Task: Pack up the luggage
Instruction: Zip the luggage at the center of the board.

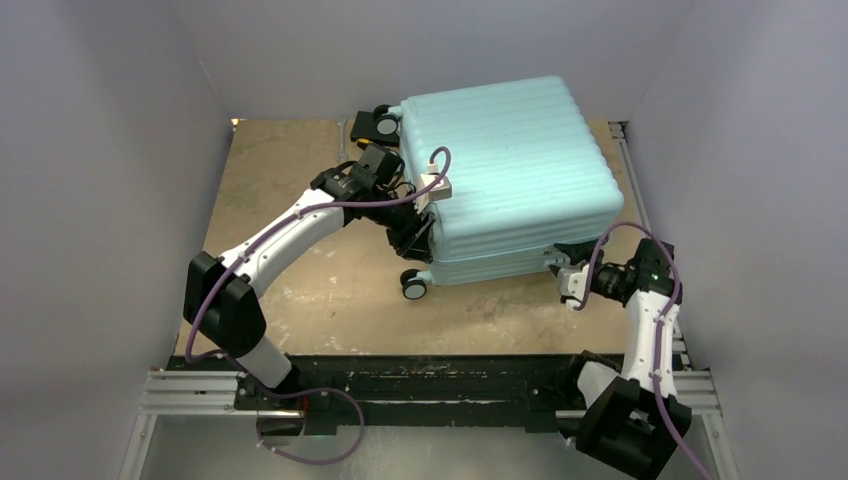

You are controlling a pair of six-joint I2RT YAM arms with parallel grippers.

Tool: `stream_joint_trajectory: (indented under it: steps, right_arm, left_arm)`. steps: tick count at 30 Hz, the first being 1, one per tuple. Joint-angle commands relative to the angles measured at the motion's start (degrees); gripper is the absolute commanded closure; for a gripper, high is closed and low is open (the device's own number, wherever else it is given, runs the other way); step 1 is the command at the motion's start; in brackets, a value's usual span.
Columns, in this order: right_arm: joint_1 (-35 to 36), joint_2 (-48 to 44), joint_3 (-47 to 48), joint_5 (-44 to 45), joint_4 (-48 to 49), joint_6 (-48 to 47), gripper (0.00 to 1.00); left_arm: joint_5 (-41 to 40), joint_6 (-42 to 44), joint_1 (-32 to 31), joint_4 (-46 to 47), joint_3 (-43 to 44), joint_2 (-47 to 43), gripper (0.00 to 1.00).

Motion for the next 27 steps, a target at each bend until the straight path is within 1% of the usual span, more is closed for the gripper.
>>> stream_joint_trajectory:
  steps: [1, 2, 3, 6, 12, 14, 16, 21, 27]
  right_arm:
    - [5.5, -2.5, -1.5, -0.2, 16.6, -10.6, 0.49]
    - [6.3, -2.8, -2.1, 1.0, 19.9, -6.9, 0.50]
    - [6.6, -2.5, -2.2, 1.3, 21.1, -6.5, 0.52]
    - [6.9, -1.1, -0.8, 3.3, 20.8, -4.5, 0.57]
    - [7.0, -2.2, -0.7, 8.4, 14.5, -9.4, 0.55]
    - [7.1, -2.2, -0.6, 9.7, 12.2, -10.9, 0.55]
    - [7.0, -2.7, -0.7, 10.8, 11.2, -11.4, 0.57]
    - [7.1, -4.0, -1.5, 13.0, 10.6, -11.3, 0.63]
    - [7.0, -4.1, -2.3, 11.2, 13.3, -9.7, 0.64]
  left_arm:
    - [3.6, 0.2, 0.8, 7.0, 3.6, -1.1, 1.00]
    - [3.6, 0.2, 0.9, 6.9, 3.7, -0.9, 1.00]
    - [3.6, 0.1, 0.9, 6.9, 3.7, -0.9, 1.00]
    - [3.4, 0.1, 0.9, 7.0, 3.6, -0.8, 1.00]
    - [3.4, 0.1, 0.8, 7.1, 3.4, -0.8, 1.00]
    - [3.5, 0.1, 0.9, 7.1, 3.3, -0.8, 1.00]
    - [3.6, 0.0, 0.9, 7.2, 3.3, -0.8, 1.00]
    - [4.2, 0.1, 0.9, 7.1, 3.3, -1.6, 1.00]
    - [5.2, 0.2, 0.8, 7.2, 3.5, -3.4, 1.00]
